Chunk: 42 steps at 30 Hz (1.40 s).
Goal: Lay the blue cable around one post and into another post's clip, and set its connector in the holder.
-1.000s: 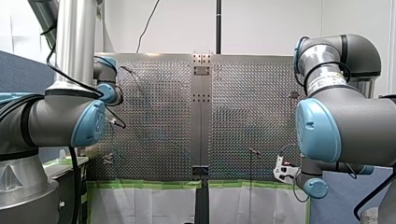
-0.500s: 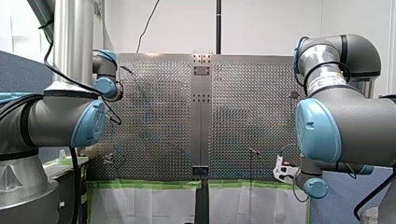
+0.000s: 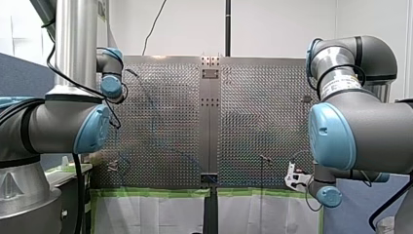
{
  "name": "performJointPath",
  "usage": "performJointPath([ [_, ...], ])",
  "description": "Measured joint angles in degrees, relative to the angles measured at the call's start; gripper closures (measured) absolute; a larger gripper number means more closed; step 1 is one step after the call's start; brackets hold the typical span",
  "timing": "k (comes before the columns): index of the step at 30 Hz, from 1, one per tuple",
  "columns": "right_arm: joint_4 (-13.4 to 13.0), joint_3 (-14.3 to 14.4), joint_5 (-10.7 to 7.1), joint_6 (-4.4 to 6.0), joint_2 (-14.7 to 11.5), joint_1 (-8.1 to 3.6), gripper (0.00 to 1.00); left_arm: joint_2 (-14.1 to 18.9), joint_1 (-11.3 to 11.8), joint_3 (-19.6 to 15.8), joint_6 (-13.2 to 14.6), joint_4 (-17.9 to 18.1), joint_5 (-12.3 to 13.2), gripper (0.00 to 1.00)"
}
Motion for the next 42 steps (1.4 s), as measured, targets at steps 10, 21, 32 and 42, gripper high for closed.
performJointPath([
  [10,0.0,0.0,0.0,0.01,0.0,0.0,1.0,2.0,-0.8,0.8,5.5,-2.0,-0.4,0.0],
  [21,0.1,0.0,0.0,0.0,0.0,0.0,1.0,2.5,-1.9,1.0,10.2,-3.4,-0.3,0.0],
  [32,0.1,0.0,0.0,0.04,0.0,0.0,1.0,5.3,-2.2,1.1,15.1,-5.1,-0.9,0.0],
  [42,0.1,0.0,0.0,0.13,0.0,0.0,1.0,9.8,-2.6,0.9,19.7,-9.5,-3.0,0.0],
])
